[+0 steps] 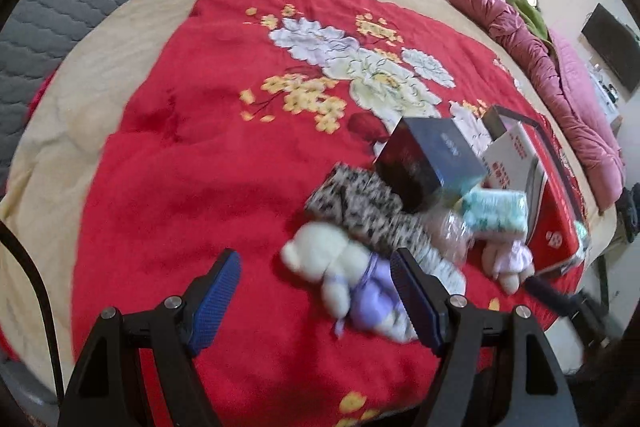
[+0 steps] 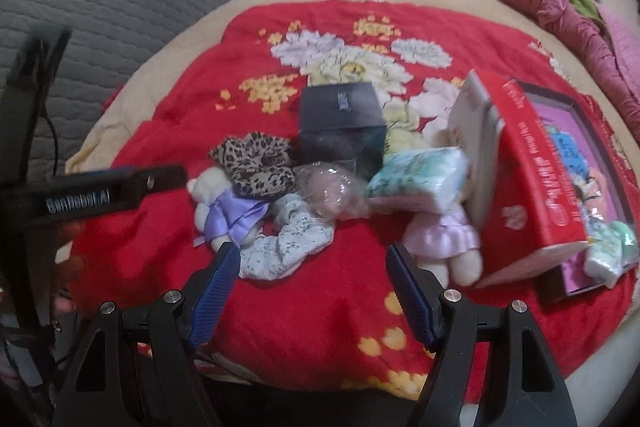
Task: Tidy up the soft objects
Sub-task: 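Move both open grippers back toward the pile of soft items, then grasp the leopard-print scrunchie with left gripper while right grasps the white floral cloth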
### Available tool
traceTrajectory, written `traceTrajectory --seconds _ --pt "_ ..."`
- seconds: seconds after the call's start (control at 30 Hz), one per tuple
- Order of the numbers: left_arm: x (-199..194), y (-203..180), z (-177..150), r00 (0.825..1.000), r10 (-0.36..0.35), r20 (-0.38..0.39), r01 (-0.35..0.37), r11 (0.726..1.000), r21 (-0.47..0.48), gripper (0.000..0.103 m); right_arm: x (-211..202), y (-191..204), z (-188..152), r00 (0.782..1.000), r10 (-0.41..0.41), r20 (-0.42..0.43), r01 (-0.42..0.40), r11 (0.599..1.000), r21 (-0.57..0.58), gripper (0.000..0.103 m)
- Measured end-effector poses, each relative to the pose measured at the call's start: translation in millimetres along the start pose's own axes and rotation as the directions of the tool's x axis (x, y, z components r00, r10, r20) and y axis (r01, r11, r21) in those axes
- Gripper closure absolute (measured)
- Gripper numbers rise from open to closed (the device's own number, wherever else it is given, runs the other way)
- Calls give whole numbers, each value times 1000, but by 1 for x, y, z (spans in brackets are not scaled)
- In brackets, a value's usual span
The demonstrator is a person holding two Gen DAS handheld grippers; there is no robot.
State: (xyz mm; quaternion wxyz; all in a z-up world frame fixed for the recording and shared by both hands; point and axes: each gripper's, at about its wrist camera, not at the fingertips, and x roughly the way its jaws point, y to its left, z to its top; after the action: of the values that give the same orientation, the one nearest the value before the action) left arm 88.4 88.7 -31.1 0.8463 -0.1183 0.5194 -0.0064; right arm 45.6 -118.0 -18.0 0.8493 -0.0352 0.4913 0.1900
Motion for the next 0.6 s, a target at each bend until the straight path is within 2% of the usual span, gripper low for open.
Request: traceTrajectory --seconds 0.2,0.27,0.43,0.57,0.6 --pt "25 -10 29 1000 14 -14 -13 999 42 26 29 -2 3 999 5 -53 -3 999 55 27" --pt "39 -14 37 999 23 -42 -20 998 66 27 39 -3 4 998 -4 -69 8 998 59 27" --pt "63 -16 43 996 27 -88 -18 995 103 27 57 -7 3 995 4 -102 5 996 93 27" --pt "75 -15 46 995 25 -96 -15 994 105 27 67 -11 3 994 2 -108 11 993 116 27" --pt "78 -14 46 995 20 -100 -10 994 104 27 68 -12 3 994 2 -108 11 993 121 31"
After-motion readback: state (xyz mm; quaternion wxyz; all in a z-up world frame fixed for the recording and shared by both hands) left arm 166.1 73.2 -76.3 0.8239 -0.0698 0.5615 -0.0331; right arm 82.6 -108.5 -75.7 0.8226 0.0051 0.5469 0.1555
